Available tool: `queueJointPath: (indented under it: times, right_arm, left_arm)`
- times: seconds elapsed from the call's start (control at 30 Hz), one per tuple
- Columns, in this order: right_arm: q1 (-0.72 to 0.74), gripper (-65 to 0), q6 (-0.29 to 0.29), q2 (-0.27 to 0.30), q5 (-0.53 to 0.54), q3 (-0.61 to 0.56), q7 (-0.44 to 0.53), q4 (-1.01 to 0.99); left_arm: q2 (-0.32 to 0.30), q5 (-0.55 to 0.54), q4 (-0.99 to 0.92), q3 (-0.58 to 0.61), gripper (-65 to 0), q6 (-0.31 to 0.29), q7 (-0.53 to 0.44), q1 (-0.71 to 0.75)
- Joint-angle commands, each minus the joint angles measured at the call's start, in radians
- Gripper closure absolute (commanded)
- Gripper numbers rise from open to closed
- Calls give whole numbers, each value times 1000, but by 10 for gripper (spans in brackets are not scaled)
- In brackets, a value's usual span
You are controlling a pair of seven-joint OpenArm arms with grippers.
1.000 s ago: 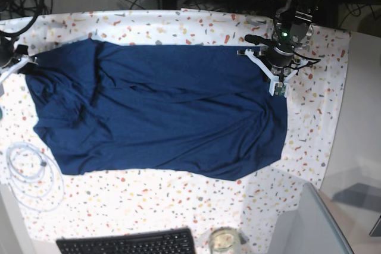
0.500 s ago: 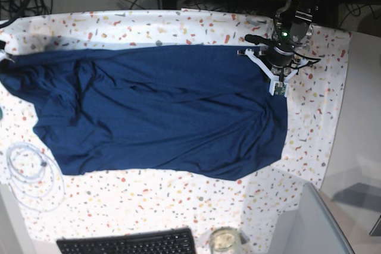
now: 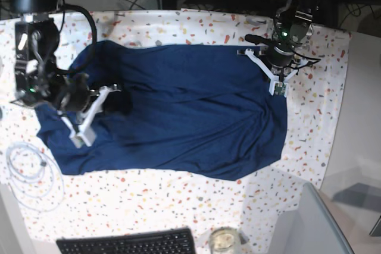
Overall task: Layout the t-shirt on the table in an organized manner, then fold the t-shirt properly
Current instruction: 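Pull the shirt corner with the right gripper away from the left gripper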
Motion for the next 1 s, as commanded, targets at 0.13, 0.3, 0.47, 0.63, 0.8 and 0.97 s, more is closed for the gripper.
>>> queueJointPath:
  times: [0.13, 0.3, 0.47, 0.63, 0.8, 0.97]
  right_arm:
    - [-10, -239, 5, 14, 18, 67, -19, 56]
    - [-106, -395, -15, -14, 15, 340, 96, 220]
    - [-50, -431, -116, 36, -5, 393, 119, 48]
    - [38, -432, -115, 56, -39, 391, 185, -157]
    - [79, -419, -73, 82, -40, 347, 203, -223]
    - [81, -137, -61, 82, -39, 337, 200, -242]
  left_arm:
    - [-8, 3, 8, -2, 0, 4, 22, 3]
    - [-8, 3, -2, -2, 0, 4, 19, 3]
    - [-8, 3, -2, -2, 0, 4, 21, 0]
    - [-5, 3, 6, -2, 0, 4, 24, -3]
    - [-6, 3, 1, -2, 0, 4, 24, 2]
    - [-6, 3, -3, -2, 0, 4, 21, 2]
